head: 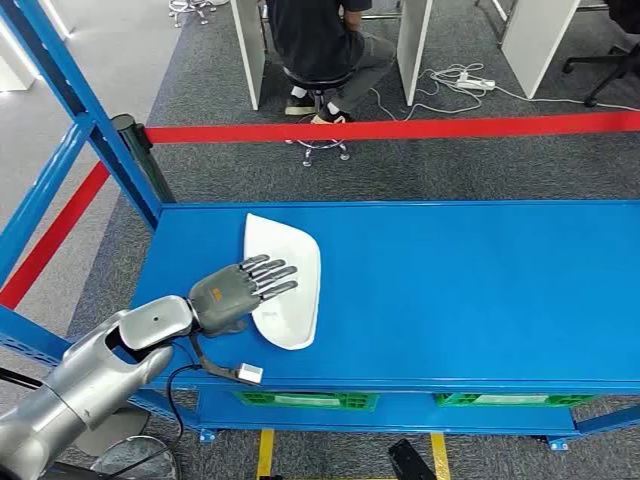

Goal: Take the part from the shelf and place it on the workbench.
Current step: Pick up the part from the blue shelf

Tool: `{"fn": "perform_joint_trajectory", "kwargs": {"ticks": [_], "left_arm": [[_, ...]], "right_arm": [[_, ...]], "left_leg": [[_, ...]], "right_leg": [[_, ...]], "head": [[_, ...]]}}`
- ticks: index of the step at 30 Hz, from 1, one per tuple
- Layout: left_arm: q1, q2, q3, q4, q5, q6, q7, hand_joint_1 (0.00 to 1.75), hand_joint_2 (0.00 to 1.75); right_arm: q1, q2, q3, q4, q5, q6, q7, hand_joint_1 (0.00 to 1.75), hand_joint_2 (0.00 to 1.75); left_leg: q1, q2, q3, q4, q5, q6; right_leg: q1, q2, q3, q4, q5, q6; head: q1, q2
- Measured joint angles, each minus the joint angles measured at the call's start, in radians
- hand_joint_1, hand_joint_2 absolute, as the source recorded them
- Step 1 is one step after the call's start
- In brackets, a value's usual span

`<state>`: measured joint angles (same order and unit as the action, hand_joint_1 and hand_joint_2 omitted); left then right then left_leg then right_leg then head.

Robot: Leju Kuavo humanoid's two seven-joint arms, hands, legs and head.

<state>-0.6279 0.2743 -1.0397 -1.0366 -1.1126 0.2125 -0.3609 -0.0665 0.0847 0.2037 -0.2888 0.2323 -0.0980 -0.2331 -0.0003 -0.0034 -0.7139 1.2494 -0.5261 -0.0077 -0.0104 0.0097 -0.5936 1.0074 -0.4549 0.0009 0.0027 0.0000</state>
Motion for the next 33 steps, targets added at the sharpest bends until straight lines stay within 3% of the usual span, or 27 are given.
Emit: {"fn": "perform_joint_trajectory", "kwargs": {"ticks": [2, 4, 5, 9, 11, 13, 14, 15, 16, 18, 20, 23, 25, 28, 29, 30, 31, 32, 33], "left_arm": [[-0.002, -0.001, -0.002, 0.002, 0.000, 0.000, 0.001, 0.00, 1.75], [-0.009, -0.003, -0.005, 0.006, 0.000, 0.000, 0.001, 0.00, 1.75], [-0.013, -0.005, -0.006, 0.007, 0.000, -0.001, 0.002, 0.00, 1.75], [-0.018, -0.017, -0.017, 0.015, 0.011, -0.003, -0.002, 0.00, 1.75], [-0.019, -0.028, -0.022, 0.021, 0.018, -0.001, -0.006, 0.00, 1.75], [-0.016, -0.041, -0.028, 0.029, 0.023, 0.004, -0.011, 0.00, 1.75], [-0.013, -0.047, -0.032, 0.033, 0.025, 0.005, -0.012, 0.00, 1.75], [-0.011, -0.052, -0.036, 0.038, 0.027, 0.006, -0.014, 0.00, 1.75], [-0.009, -0.056, -0.039, 0.042, 0.029, 0.008, -0.014, 0.00, 1.75], [-0.008, -0.064, -0.045, 0.047, 0.033, 0.011, -0.014, 0.00, 1.75], [-0.008, -0.071, -0.050, 0.052, 0.035, 0.014, -0.015, 0.00, 1.75], [-0.009, -0.083, -0.057, 0.060, 0.035, 0.018, -0.015, 0.00, 1.75], [-0.009, -0.092, -0.060, 0.063, 0.035, 0.019, -0.015, 0.00, 1.75], [-0.007, -0.106, -0.068, 0.069, 0.034, 0.019, -0.015, 0.00, 1.75], [-0.005, -0.111, -0.072, 0.071, 0.034, 0.019, -0.015, 0.00, 1.75], [-0.002, -0.116, -0.075, 0.074, 0.034, 0.020, -0.015, 0.00, 1.75], [-0.001, -0.122, -0.078, 0.076, 0.034, 0.020, -0.015, 0.03, 1.75], [-0.002, -0.127, -0.081, 0.078, 0.035, 0.020, -0.015, 0.24, 1.75], [-0.003, -0.132, -0.083, 0.079, 0.035, 0.020, -0.015, 0.63, 1.75]], "right_arm": [[-0.001, 0.000, 0.000, 0.000, 0.000, 0.000, 0.000, 0.00, 0.00], [-0.002, 0.001, 0.000, -0.001, 0.000, 0.001, 0.000, 0.00, 0.00], [-0.002, 0.002, 0.000, -0.001, 0.000, 0.001, 0.000, 0.00, 0.00], [-0.003, 0.002, 0.001, -0.001, 0.000, 0.005, 0.003, 0.00, 0.00], [-0.004, 0.002, 0.002, -0.001, 0.000, 0.005, 0.004, 0.00, 0.00], [-0.003, 0.002, 0.002, -0.001, 0.000, 0.006, 0.006, 0.00, 0.00], [-0.002, 0.002, 0.003, -0.001, 0.000, 0.007, 0.007, 0.00, 0.00], [-0.002, 0.002, 0.003, -0.001, 0.000, 0.007, 0.008, 0.00, 0.00], [-0.002, 0.002, 0.004, -0.001, 0.000, 0.007, 0.008, 0.00, 0.00], [-0.004, 0.002, 0.006, -0.001, 0.000, 0.007, 0.009, 0.00, 0.00], [-0.007, 0.002, 0.008, -0.001, -0.001, 0.008, 0.010, 0.00, 0.00], [-0.007, 0.002, 0.011, -0.001, -0.001, 0.009, 0.013, 0.00, 0.00], [-0.008, 0.002, 0.013, -0.001, -0.001, 0.009, 0.014, 0.00, 0.00], [-0.012, 0.002, 0.016, -0.002, -0.002, 0.008, 0.018, 0.00, 0.00], [-0.013, 0.002, 0.017, -0.002, -0.002, 0.008, 0.020, 0.00, 0.00], [-0.012, 0.002, 0.017, -0.002, -0.002, 0.008, 0.023, 0.00, 0.00], [-0.012, 0.003, 0.017, -0.002, -0.002, 0.008, 0.026, 0.00, 0.00], [-0.013, 0.003, 0.017, -0.002, -0.002, 0.008, 0.028, 0.00, 0.00], [-0.014, 0.003, 0.018, -0.002, -0.002, 0.008, 0.030, 0.00, 0.00]], "left_leg": [[0.000, 0.000, 0.034, -0.071, 0.042, 0.005], [-0.004, 0.000, 0.087, -0.183, 0.087, 0.014], [-0.005, 0.000, 0.102, -0.217, 0.092, 0.018], [-0.003, -0.001, 0.111, -0.243, 0.088, 0.031], [0.001, -0.001, 0.115, -0.249, 0.091, 0.040], [0.000, -0.001, 0.115, -0.248, 0.090, 0.044], [-0.001, -0.001, 0.116, -0.248, 0.089, 0.044], [-0.001, -0.001, 0.116, -0.248, 0.089, 0.044], [-0.001, -0.001, 0.117, -0.247, 0.088, 0.044], [-0.003, -0.001, 0.119, -0.246, 0.085, 0.039], [-0.007, -0.002, 0.116, -0.240, 0.082, 0.031], [-0.007, -0.003, 0.114, -0.238, 0.081, 0.020], [-0.004, -0.002, 0.100, -0.207, 0.056, 0.010], [0.000, -0.001, 0.016, -0.028, -0.033, -0.001], [0.000, -0.001, -0.009, 0.023, -0.048, -0.001], [0.000, -0.001, -0.022, 0.046, -0.046, 0.000], [0.000, -0.001, -0.015, 0.030, -0.025, 0.003], [-0.001, -0.001, 0.008, -0.019, 0.010, 0.007], [-0.003, -0.001, 0.040, -0.085, 0.047, 0.014]], "right_leg": [[0.000, 0.001, 0.003, 0.000, -0.001, 0.001], [0.004, 0.001, 0.004, 0.001, -0.004, 0.005], [0.005, 0.001, 0.002, 0.002, -0.005, 0.009], [0.005, -0.002, -0.010, 0.016, -0.017, 0.029], [0.003, -0.002, -0.053, 0.102, -0.065, 0.036], [0.001, -0.003, -0.120, 0.233, -0.118, 0.041], [0.001, -0.003, -0.143, 0.274, -0.126, 0.043], [0.001, -0.004, -0.149, 0.281, -0.116, 0.044], [0.000, -0.004, -0.135, 0.248, -0.089, 0.044], [-0.001, -0.005, -0.069, 0.115, -0.025, 0.043], [-0.001, -0.003, -0.017, 0.022, 0.000, 0.038], [0.000, -0.001, -0.007, 0.005, 0.000, 0.024], [-0.002, -0.002, -0.005, 0.000, 0.005, 0.013], [-0.003, -0.003, -0.003, -0.003, 0.006, 0.004], [-0.002, -0.003, -0.003, -0.003, 0.006, 0.004], [-0.002, -0.003, -0.002, -0.003, 0.005, 0.003], [-0.001, -0.003, -0.002, -0.003, 0.005, 0.003], [0.000, -0.002, 0.000, -0.003, 0.005, 0.003], [0.001, -0.002, 0.002, -0.003, 0.004, 0.004]], "head": [[0.000, 0.000], [0.000, 0.000], [0.001, 0.000], [0.002, 0.000], [0.006, 0.000], [0.009, 0.000], [0.009, 0.000], [0.009, 0.000], [0.009, 0.000], [0.009, 0.000], [0.008, 0.000], [0.008, 0.000], [0.007, 0.000], [0.005, 0.000], [0.005, 0.000], [0.005, 0.000], [0.005, 0.000], [0.005, 0.000], [0.005, 0.000]]}}
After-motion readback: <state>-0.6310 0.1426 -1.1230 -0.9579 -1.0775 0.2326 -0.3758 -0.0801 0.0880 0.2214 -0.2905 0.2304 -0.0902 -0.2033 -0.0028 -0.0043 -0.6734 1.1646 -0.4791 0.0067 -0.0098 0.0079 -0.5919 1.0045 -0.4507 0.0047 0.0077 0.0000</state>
